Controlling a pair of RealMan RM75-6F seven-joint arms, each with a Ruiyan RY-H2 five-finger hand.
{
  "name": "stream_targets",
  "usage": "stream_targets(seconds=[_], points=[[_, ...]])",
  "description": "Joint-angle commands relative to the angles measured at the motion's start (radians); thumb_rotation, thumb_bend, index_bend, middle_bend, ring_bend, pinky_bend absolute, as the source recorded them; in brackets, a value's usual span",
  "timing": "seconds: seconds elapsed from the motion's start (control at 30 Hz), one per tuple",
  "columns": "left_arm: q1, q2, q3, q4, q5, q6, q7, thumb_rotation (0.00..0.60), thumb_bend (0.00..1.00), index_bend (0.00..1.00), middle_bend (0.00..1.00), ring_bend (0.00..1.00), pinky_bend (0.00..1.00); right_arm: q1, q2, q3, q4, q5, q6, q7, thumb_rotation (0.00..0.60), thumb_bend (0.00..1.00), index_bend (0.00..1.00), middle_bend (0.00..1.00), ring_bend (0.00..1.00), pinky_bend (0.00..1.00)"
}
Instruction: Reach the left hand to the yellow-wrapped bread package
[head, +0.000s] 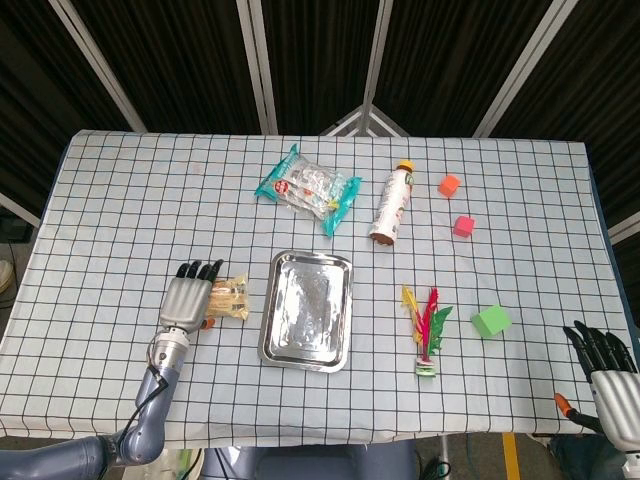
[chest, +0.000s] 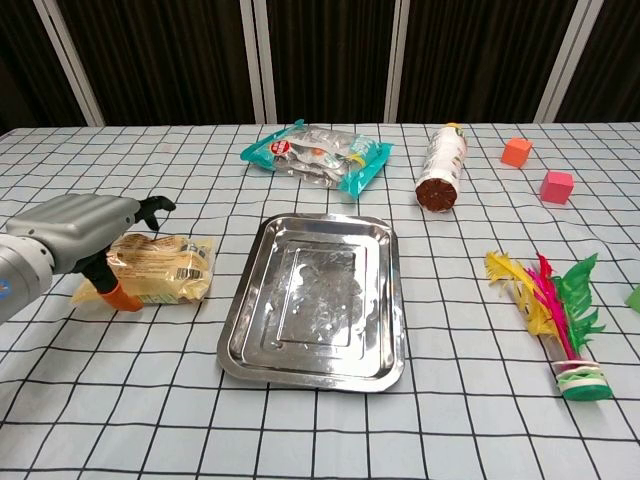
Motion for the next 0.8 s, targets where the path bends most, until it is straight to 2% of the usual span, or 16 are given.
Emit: stream_targets(seconds=[0.03,0.1,0.17,0.37,0.57,0.67,0.8], points=[[-0.026,-0.021,0.001,0.031,-0.029,-0.001,0.013,0.6,0.04,0.28,0.43,0.3,0.24,-0.001,0.001,0.001,0.0,0.003,0.002,0.001,0.6,0.31,0.0,0.0,0.0,0.0],[-0.035,-0.034,0.002,0.043,0.001,0.022,-0.009,0.6,0.07,0.35,0.51,0.37,0.31,-0.001,0.001,0.003,0.0,0.006,0.003,0.001,0.6,0.31,0.0,0.0,0.0,0.0],[-0.035,-0.041,0.01,0.042,0.043,0.051,-0.046,0.6,0.08,0.38,0.53,0.39,0.37,-0.001,0.001,0.004,0.0,0.008,0.004,0.002,0.6,0.31,0.0,0.0,0.0,0.0],[-0.035,-0.03,0.026,0.004,0.093,0.102,-0.076,0.6,0.08,0.39,0.53,0.41,0.38,0.0,0.002,0.005,0.002,0.016,0.0,0.007,0.6,0.31,0.0,0.0,0.0,0.0],[-0.048,-0.012,0.034,-0.101,0.172,0.151,-0.092,0.6,0.08,0.37,0.53,0.41,0.38,0.006,0.004,0.006,0.004,0.023,-0.011,0.015,0.6,0.31,0.0,0.0,0.0,0.0],[-0.096,-0.033,0.008,-0.128,0.172,0.132,-0.044,0.6,0.08,0.37,0.53,0.41,0.38,0.01,0.007,0.008,0.006,0.029,-0.02,0.029,0.6,0.31,0.0,0.0,0.0,0.0],[-0.197,-0.126,-0.059,-0.086,0.127,0.074,-0.001,0.6,0.08,0.37,0.52,0.41,0.38,0.014,0.017,0.012,0.009,0.037,-0.024,0.061,0.6,0.31,0.0,0.0,0.0,0.0]])
